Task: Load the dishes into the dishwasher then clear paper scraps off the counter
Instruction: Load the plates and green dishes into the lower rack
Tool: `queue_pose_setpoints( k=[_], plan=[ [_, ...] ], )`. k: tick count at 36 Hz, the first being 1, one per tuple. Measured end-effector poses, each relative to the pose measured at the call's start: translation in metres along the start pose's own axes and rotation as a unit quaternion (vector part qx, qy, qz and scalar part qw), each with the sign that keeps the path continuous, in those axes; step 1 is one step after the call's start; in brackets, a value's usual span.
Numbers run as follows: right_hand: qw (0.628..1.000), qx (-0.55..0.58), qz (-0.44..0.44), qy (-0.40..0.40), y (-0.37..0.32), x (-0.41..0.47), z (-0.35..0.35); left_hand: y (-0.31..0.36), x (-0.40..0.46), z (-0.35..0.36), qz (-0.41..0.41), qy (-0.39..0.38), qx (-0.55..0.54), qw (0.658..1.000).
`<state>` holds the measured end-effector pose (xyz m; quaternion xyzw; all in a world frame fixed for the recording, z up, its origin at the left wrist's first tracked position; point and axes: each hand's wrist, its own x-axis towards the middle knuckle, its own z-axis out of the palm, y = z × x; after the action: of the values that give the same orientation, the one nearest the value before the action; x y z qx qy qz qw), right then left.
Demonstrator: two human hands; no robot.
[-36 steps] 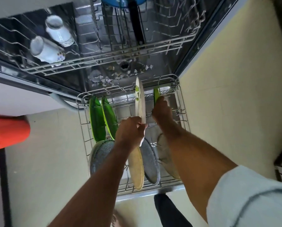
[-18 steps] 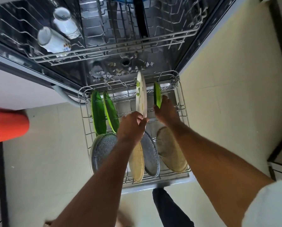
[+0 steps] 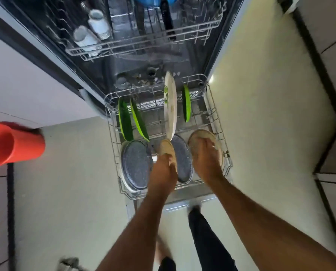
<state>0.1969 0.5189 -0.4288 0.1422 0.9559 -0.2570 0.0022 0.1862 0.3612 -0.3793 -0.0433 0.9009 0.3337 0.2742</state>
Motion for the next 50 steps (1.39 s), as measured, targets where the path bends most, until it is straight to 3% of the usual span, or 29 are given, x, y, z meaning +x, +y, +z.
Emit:
queue_pose_setpoints(
  k=[4,9,17,29,38,50],
  plan=[
    [0.998,0.043,0.024,-0.038,-0.005,-0.063,0.007,-0.029,-0.045,0.017,0.019,-0.043,-0.002,0.999],
    [0.995,0.021,-0.025,-0.089,-0.007,-0.127,0.015,-0.062,-0.084,0.039,0.049,-0.083,0.038,0.995],
    [0.977,-0.046,-0.053,-0.200,0.035,-0.190,0.050,-0.116,-0.120,0.083,-0.016,-0.132,0.068,0.989],
    [0.946,-0.136,-0.098,-0.278,0.072,-0.169,0.073,-0.136,-0.086,0.131,0.003,-0.102,0.220,0.970],
    [0.958,-0.110,-0.138,-0.227,0.073,-0.178,0.069,-0.132,-0.092,0.143,0.034,-0.015,0.230,0.973],
    [0.941,-0.138,-0.100,-0.292,0.064,-0.167,0.084,-0.132,-0.071,0.149,0.014,-0.090,0.270,0.958]
  ],
)
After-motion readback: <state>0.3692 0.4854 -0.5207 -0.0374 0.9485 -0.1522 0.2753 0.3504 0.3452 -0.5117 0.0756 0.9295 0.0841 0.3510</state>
